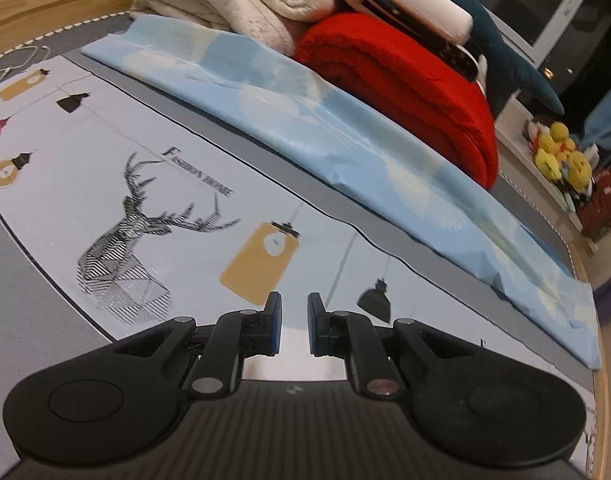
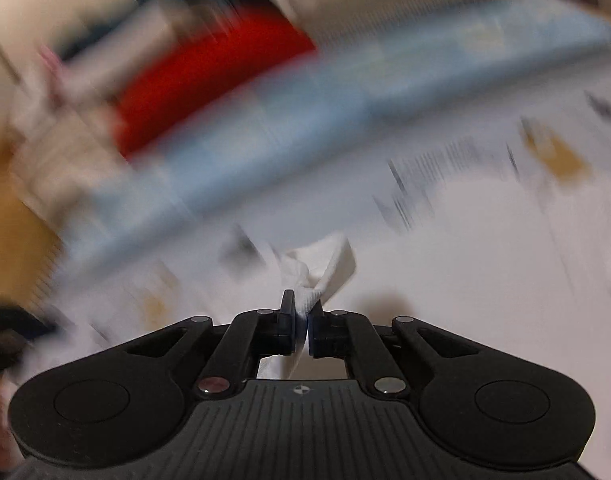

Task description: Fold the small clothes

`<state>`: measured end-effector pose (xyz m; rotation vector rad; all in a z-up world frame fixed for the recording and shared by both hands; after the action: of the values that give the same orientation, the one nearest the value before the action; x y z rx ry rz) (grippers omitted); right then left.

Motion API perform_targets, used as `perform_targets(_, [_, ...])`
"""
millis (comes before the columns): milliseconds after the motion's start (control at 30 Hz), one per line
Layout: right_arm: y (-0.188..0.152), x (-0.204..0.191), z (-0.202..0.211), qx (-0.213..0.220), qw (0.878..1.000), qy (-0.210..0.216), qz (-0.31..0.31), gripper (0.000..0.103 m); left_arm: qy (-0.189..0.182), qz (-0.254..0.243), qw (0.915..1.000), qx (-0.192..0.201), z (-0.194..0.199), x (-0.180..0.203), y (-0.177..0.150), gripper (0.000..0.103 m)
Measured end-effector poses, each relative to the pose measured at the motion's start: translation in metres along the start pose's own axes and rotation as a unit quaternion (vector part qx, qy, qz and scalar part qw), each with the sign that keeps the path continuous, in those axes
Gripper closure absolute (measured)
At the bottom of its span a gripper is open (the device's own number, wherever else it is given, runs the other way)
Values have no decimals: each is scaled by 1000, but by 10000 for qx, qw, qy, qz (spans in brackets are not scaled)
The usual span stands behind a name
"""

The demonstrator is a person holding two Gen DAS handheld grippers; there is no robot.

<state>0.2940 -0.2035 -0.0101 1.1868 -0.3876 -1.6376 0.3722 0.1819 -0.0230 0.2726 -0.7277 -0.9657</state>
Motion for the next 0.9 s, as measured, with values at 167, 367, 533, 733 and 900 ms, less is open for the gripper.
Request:
perform_targets(167, [25, 56, 45, 945, 9930, -577, -416, 99, 7, -87, 10000, -33, -3, 1, 0, 90])
perform_targets(367, [7, 165, 46, 302, 9646, -2243, -1355, 99, -73, -282, 9991, -303, -18, 12, -14, 90])
perform_targets(533, [8, 206, 40, -142, 9691, -1661, -1819, 94, -200, -692, 9943, -783, -41, 31, -39, 74])
perform_targets(733, [6, 214, 46, -297, 9635, -1733, -2019, 62, -300, -879, 9834, -1559, -73, 42, -77, 64])
perform_targets(900, [5, 224, 38, -665, 9574, -2072, -1898, 53, -251, -1285, 9739, -1852, -84, 49, -101, 63])
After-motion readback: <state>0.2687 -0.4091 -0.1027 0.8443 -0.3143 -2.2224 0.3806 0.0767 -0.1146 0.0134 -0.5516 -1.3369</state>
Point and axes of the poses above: each gripper's, at about its wrist camera, not at the fingertips, and z roughly against the way its jaws point, x to its right, y to its top, the point moved 3 cm from there along -z, roughly the way its jaws point, and after that the axes turned 1 degree about -x, right-handed, at the moved point
